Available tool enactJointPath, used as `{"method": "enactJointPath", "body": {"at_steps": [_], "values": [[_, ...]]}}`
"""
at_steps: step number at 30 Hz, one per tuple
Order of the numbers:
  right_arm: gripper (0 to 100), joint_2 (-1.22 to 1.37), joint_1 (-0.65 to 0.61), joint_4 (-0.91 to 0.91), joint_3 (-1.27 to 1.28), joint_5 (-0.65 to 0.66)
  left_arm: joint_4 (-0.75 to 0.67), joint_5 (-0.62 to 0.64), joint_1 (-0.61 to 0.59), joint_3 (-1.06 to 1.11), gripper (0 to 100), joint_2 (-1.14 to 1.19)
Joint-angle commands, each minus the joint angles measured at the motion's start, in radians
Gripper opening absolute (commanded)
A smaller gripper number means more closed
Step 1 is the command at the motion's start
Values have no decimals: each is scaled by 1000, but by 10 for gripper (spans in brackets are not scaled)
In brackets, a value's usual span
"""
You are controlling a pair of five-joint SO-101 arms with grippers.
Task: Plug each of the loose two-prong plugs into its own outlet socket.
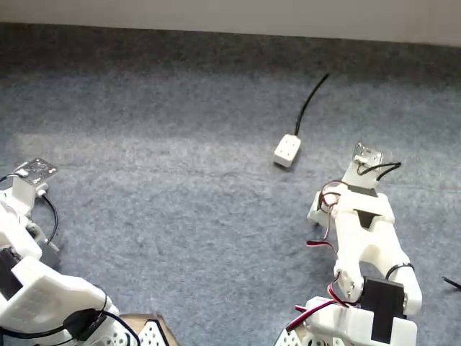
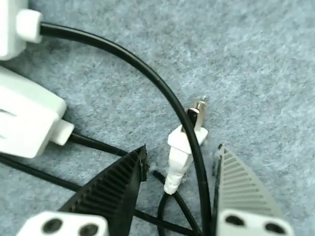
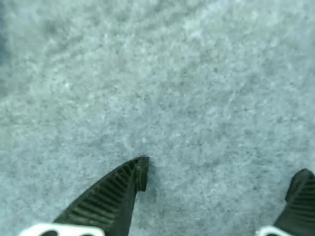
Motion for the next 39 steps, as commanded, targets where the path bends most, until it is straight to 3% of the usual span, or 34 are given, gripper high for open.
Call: {"method": "enactJointPath", "body": {"at_steps": [1, 4, 8, 15, 19, 23, 24, 29, 33, 36, 39], "values": [[425, 7, 15, 2, -41, -6, -5, -106, 2, 47, 230, -8], [425, 7, 15, 2, -41, -6, -5, -106, 5, 79, 184, -15], [425, 7, 15, 2, -41, -6, -5, -107, 27, 76, 10, -16], [425, 8, 15, 2, -41, -6, 14, -106, 31, 27, 5, -18], [425, 8, 15, 2, -44, -6, 186, -106, 58, -107, 5, -18], [425, 10, 15, 2, -44, -6, 516, -104, 137, -297, 5, -19], [425, 10, 15, 2, -44, -6, 569, -86, 156, -334, 5, -30], [425, 5, 15, 2, -41, -6, 545, 219, 237, -410, 5, -191], [425, 5, 15, 2, -41, -6, 545, 331, 335, -389, 5, -407], [425, 4, 15, 2, -41, -6, 545, 390, 461, -294, 5, -616], [425, 4, 15, 2, -41, -6, 532, 471, 662, -119, 5, -854]]}}
